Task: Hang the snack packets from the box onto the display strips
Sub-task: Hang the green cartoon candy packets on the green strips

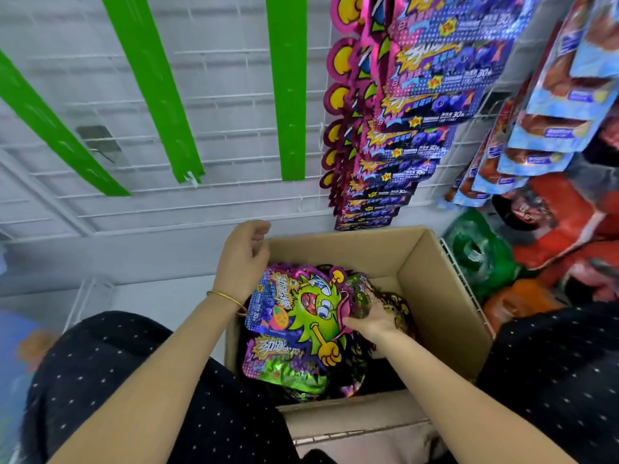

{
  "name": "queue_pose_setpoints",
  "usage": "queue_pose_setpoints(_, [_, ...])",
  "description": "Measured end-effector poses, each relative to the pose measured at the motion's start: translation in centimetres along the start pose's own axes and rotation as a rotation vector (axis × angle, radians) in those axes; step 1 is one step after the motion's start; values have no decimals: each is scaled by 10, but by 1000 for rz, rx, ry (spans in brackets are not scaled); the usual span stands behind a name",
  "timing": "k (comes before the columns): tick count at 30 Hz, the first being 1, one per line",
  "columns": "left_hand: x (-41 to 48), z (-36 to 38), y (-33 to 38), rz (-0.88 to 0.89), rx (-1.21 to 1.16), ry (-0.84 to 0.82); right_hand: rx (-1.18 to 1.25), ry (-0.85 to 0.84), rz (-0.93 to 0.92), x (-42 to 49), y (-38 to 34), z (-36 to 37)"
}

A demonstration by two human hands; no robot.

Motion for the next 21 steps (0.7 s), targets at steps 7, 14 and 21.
queue_pose_setpoints(7, [1, 4, 2, -15, -40, 5, 168, 47, 58, -11, 4, 8])
queue_pose_setpoints(14, [3, 3, -2, -23, -35, 24, 569, 214, -47, -14, 6, -5])
queue_pose_setpoints(21, [5, 3, -1, -13, -72, 34, 839, 30, -220, -38, -44, -33])
Point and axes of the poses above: each hand's wrist, its own x-axis towards the middle knuckle, its own z-axis out of the palm, y = z × x, the point moved 9 cm from there along x, towards the middle knuckle, and after that the axes turned 3 degrees about z, right-handed, at the moved point
